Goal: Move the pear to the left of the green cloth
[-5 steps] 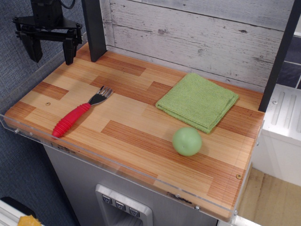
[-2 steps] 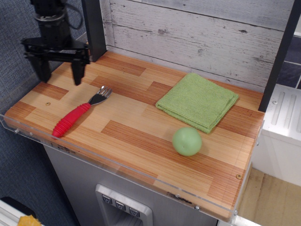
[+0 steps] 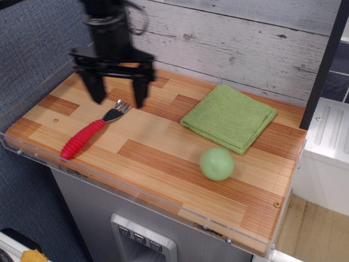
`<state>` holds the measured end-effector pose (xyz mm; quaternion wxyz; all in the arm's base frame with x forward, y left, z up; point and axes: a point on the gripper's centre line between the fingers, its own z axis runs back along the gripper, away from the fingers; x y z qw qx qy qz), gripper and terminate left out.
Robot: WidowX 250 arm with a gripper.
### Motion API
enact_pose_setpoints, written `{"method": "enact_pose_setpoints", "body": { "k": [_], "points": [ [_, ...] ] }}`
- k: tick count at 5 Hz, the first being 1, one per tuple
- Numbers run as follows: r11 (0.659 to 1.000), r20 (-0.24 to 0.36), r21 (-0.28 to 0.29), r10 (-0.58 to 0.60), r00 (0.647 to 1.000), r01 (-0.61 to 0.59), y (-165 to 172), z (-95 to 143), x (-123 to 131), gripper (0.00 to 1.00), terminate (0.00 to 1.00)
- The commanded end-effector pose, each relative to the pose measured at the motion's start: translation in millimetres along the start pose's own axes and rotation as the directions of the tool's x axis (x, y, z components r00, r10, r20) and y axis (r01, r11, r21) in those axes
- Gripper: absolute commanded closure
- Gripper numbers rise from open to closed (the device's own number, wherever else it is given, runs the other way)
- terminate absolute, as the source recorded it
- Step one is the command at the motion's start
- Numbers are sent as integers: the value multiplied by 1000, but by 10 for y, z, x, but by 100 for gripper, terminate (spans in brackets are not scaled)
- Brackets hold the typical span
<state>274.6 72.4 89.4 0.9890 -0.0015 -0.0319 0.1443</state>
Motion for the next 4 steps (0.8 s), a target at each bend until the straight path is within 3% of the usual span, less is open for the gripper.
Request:
{"method": "enact_pose_setpoints", "body": {
  "k": [1,3,4],
  "points": [
    [996,4,-91,14,1000,-14,-607,198,-217,0,0],
    [992,-1,-70,-104,995,104,-949,73,-337,0,0],
    [990,9,-11,-139,990,139,-1068,-63,-362,0,0]
  ]
}}
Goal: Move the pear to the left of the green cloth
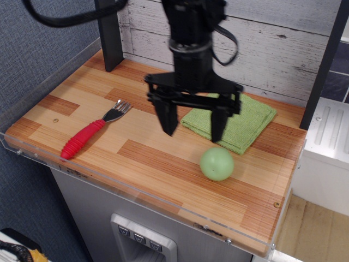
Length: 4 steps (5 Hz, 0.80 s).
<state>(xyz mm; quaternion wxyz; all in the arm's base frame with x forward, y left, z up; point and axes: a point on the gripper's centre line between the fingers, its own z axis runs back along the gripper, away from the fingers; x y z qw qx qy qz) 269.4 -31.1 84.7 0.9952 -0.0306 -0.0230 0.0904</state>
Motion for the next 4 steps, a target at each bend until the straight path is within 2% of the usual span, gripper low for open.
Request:
{"method": "enact_pose_setpoints", "body": {
  "k": [1,2,4],
  "points": [
    [994,81,75,-83,993,77,-191,-122,-30,0,0],
    [993,68,54,-113,991,109,-240,-202,-47,0,0],
    [988,117,91,-135,984,124,-208,-438,80,0,0]
  ]
}}
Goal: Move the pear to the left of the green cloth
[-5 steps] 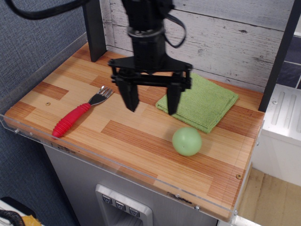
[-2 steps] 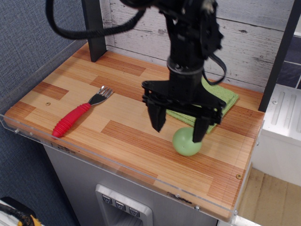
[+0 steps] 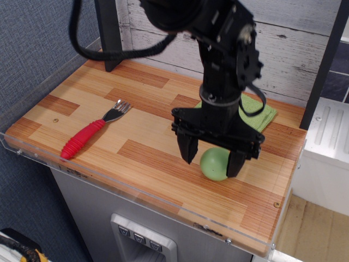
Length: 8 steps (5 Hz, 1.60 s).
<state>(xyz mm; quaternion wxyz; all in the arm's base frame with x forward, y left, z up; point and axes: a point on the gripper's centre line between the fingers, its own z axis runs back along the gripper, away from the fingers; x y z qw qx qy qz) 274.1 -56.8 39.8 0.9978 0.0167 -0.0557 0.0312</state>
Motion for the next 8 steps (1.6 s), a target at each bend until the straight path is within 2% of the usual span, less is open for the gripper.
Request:
{"method": "enact_pose_setpoints", "body": {
  "k": [1,2,3,4,5,6,7,8],
  "points": [
    [1000,37,16,-8,999,7,58,-83,128,0,0],
    [999,35,53,-2,999,1,63,-120,122,0,0],
    [999,32,40,-10,999,8,53,-96,112,0,0],
    [998,8,44,36,999,-36,119,-31,92,100,0],
    [991,-21,61,120,993,-119,264,137,73,100,0],
    [964,-63,82,260,964,-255,503,288,85,100,0],
    [937,-91,57,350,932,-346,777,276,210,100,0],
    [919,-10,101,384,923,-381,978,245,462,100,0]
  ]
}}
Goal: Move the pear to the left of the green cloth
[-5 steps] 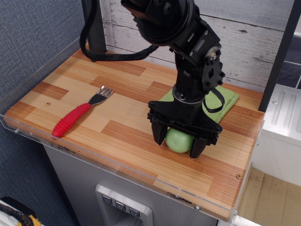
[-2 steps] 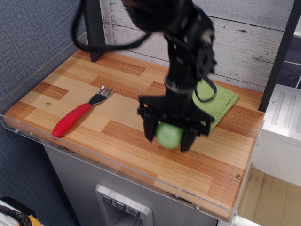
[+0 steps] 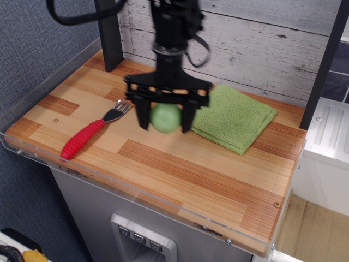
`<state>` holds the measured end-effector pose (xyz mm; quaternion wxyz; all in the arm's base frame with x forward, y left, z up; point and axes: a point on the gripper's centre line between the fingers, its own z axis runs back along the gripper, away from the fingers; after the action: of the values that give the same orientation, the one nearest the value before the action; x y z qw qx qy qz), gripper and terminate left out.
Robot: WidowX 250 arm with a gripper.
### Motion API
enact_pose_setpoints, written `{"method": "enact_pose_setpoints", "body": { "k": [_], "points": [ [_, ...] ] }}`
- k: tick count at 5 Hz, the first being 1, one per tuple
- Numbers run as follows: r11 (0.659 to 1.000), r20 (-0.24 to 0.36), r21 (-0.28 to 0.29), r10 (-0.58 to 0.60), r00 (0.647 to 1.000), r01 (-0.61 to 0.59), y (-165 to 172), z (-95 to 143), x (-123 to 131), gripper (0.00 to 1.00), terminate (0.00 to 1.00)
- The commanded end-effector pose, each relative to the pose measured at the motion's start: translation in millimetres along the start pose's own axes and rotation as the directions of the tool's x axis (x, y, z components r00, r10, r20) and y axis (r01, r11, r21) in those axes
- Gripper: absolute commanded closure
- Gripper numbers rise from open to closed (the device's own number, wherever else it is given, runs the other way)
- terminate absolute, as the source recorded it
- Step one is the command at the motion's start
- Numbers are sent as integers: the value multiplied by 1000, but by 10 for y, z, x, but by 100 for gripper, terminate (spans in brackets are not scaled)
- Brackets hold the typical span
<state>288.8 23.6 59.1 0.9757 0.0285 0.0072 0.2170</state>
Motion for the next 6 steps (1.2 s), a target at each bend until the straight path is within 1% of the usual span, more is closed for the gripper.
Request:
{"method": "enact_pose_setpoints", "body": {
  "k": [1,2,4,6],
  "points": [
    [994,156,48,91,984,-99,226,126,553,100,0],
    [992,167,72,90,982,-103,278,22,734,100,0],
    [991,168,-1,130,977,-132,330,-115,1014,100,0],
    [995,168,-9,102,981,-102,234,-189,1077,100,0]
  ]
}}
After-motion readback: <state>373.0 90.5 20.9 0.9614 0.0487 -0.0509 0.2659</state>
